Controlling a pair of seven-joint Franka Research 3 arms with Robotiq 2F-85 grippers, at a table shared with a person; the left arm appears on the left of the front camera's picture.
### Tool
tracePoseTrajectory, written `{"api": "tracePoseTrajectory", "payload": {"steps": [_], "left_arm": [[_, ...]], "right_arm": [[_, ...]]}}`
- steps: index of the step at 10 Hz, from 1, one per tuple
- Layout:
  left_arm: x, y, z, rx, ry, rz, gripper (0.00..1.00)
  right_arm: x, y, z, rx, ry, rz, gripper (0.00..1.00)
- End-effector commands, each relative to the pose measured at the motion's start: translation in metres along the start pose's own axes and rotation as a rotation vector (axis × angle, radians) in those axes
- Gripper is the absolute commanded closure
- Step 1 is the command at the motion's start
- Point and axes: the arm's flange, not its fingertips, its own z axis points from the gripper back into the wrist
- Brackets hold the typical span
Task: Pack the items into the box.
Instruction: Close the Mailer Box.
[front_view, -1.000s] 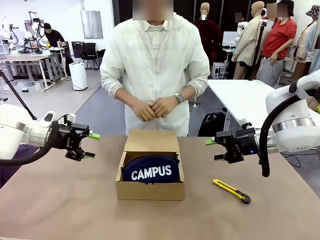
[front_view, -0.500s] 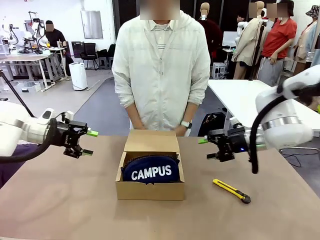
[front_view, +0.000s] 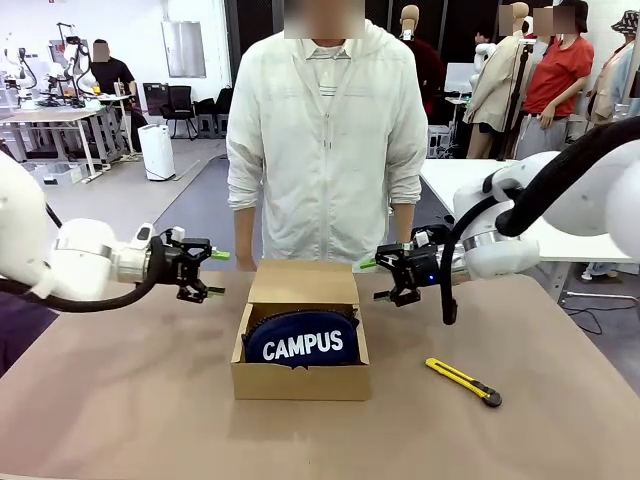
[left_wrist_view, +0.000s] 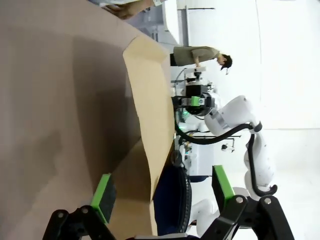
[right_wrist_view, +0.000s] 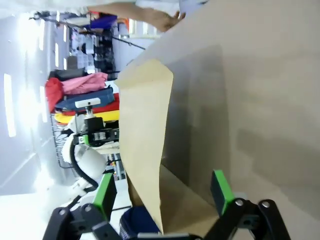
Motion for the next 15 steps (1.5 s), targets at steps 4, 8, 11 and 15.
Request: {"api": "tracePoseTrajectory", "payload": {"steps": [4, 8, 11, 15], "left_arm": [[0.022, 0.014, -0.048, -0.1, 0.053, 0.011, 0.0], [0.025, 0.012, -0.07, -0.193, 0.039, -0.142, 0.0], [0.027, 0.012, -0.077, -0.214, 0.091, -0.137, 0.0], [0.022, 0.007, -0.076, -0.21, 0.158, -0.115, 0.39]], "right_arm": [[0.021, 0.004, -0.045, 0.16, 0.182, -0.063, 0.0], [0.014, 0.01, -0.046, 0.173, 0.201, -0.024, 0.0], [0.011, 0.012, -0.044, 0.163, 0.218, 0.029, 0.0], [0.011, 0.012, -0.044, 0.172, 0.202, 0.041, 0.35]]}}
